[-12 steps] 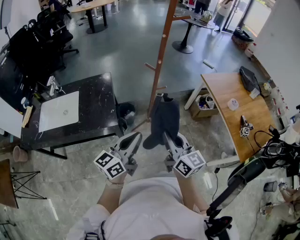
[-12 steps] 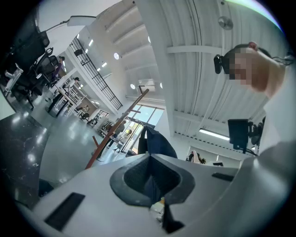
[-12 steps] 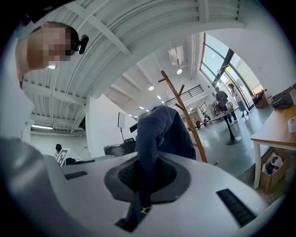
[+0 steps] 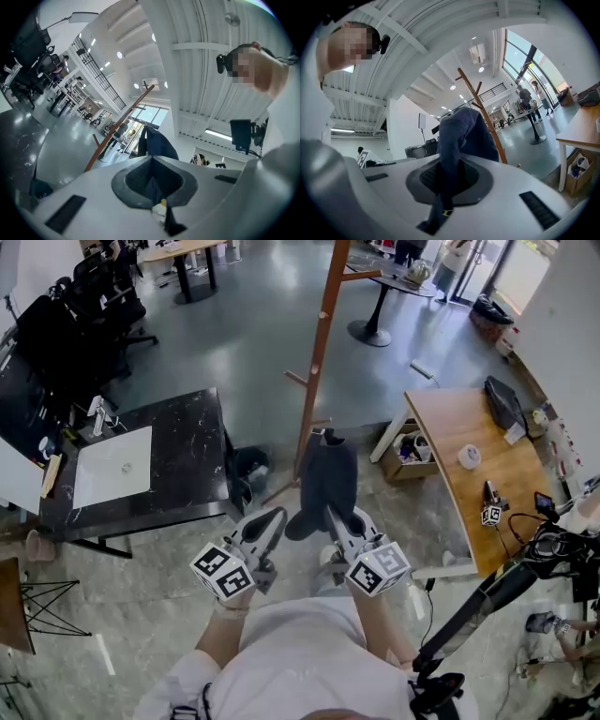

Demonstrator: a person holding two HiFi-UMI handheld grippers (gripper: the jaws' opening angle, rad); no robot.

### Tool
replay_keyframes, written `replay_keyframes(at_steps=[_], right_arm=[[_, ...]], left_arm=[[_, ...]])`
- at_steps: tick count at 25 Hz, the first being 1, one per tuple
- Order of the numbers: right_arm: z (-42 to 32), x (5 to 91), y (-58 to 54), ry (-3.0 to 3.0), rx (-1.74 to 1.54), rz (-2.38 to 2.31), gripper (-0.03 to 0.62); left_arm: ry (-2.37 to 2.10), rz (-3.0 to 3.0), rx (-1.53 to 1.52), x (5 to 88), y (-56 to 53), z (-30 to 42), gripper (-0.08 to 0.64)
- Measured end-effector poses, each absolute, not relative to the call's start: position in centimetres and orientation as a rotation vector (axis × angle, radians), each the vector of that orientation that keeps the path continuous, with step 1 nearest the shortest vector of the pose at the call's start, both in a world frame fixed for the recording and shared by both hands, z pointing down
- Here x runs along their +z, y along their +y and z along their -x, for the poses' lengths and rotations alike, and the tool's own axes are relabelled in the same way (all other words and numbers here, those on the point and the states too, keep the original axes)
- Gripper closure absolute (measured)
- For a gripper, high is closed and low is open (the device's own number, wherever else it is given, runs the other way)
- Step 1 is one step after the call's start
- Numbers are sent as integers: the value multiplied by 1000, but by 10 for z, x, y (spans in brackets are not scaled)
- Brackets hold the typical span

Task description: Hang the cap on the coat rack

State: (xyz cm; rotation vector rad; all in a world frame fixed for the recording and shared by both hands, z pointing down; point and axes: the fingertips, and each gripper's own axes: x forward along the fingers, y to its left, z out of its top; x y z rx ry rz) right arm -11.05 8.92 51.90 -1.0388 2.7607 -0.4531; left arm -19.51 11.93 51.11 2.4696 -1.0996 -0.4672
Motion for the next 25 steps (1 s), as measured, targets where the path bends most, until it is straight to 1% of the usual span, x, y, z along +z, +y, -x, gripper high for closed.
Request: replay_keyframes(at_steps=[10, 18, 25], right_arm=[[77, 529, -12, 2777, -480, 941, 561], [46, 536, -124, 2800, -490, 837, 561], [20, 520, -187, 2816, -490, 771, 561]], left_arm=[[-1181, -2444, -455, 521, 21, 156, 551], [-1262, -2423, -430, 525, -89, 116, 551], [-1289, -2434, -455, 517, -154, 85, 551]])
